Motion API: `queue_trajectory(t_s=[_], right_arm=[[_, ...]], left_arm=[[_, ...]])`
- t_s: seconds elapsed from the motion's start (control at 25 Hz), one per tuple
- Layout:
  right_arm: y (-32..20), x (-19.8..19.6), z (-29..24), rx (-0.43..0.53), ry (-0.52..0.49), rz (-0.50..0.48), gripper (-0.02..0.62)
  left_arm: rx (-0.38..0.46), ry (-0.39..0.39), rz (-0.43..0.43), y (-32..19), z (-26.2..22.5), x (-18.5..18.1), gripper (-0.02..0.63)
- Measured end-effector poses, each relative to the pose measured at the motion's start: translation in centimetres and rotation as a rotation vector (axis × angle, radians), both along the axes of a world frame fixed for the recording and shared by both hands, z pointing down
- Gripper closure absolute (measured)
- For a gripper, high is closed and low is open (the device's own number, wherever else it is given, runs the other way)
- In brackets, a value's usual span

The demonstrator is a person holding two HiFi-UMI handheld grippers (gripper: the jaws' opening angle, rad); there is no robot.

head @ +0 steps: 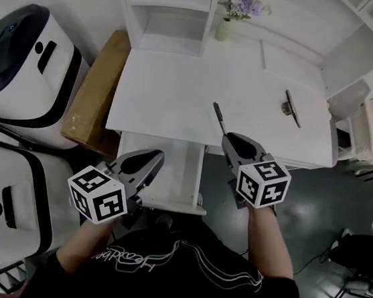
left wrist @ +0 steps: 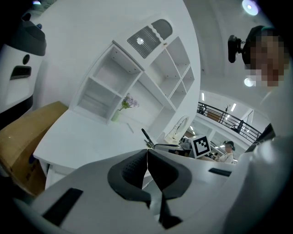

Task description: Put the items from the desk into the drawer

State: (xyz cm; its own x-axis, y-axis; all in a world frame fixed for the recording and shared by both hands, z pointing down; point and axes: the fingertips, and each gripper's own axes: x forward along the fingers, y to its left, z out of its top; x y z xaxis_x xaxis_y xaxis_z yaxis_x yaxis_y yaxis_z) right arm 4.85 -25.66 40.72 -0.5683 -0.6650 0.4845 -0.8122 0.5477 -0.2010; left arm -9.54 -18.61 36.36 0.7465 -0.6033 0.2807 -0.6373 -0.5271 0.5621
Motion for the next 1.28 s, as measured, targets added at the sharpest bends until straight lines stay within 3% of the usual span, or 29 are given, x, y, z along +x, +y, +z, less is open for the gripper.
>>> queue_trajectory(t_s=[0.24,0.72,0.84,1.28], right_arm=[[4.0,-5.7,2.9,-0.071,-0.028,-0.113,0.531],[9.4,-16.5,13.1,-0.236,0.028,-0.398,0.531],[9.9,-18.4,15.9,-0.285,0.030,-0.450,0.531],[10.5,-22.2,26.9,-0.416,0.184,-0.631,0.531]], left_arm=[[-0.022,0.000,-0.067,2.0,1.2,-4.6,0.584],[-0.098,-0.006,-0.215,5.0,6.1,-12.5,0.584],[-0.138,-0.020,-0.259,6.0,7.4,-14.2,0.584],[-0.219,-0.017,-0.359,7.1,11.0,-16.6,0.584]])
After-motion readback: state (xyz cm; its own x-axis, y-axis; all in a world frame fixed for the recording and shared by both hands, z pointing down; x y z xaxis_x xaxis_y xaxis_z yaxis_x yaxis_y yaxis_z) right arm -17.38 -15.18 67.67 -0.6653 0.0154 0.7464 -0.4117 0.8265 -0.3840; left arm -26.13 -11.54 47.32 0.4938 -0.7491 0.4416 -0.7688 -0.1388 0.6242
